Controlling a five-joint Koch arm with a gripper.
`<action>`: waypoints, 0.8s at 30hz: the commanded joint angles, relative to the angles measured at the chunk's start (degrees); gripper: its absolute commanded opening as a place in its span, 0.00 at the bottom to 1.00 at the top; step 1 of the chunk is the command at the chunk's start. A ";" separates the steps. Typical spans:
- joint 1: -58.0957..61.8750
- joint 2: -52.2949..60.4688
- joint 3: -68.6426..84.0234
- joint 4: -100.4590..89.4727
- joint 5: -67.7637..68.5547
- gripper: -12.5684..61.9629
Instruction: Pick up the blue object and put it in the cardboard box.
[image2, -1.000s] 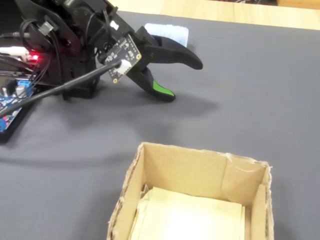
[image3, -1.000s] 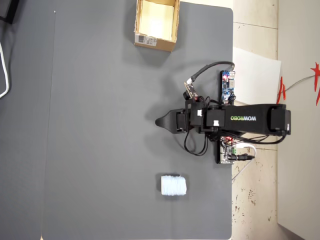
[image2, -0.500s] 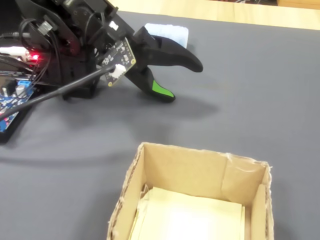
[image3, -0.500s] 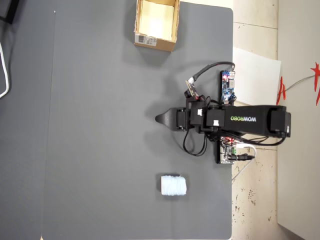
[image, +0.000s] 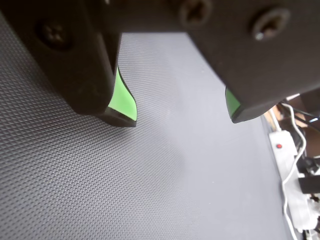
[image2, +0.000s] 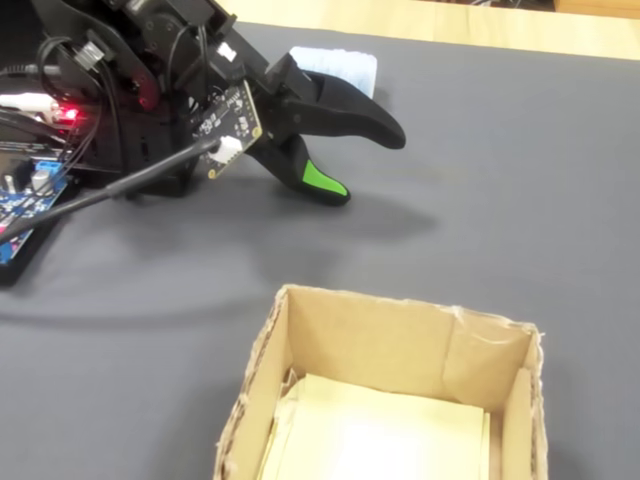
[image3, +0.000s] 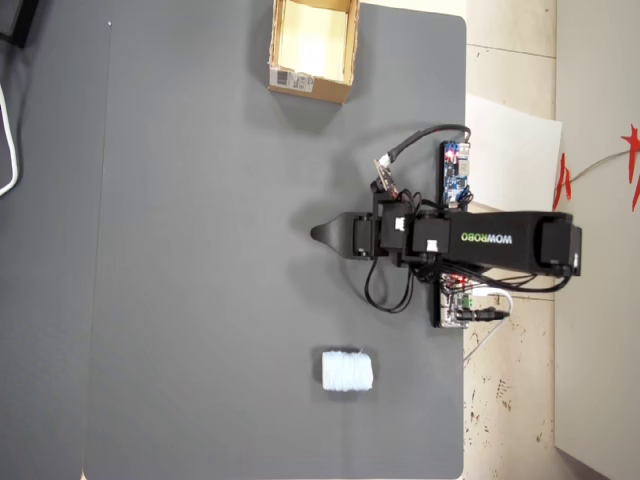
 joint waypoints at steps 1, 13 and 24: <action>0.62 4.66 1.93 5.19 0.53 0.63; 0.62 4.66 -0.09 8.61 0.62 0.63; -0.79 4.57 -15.12 32.52 1.14 0.63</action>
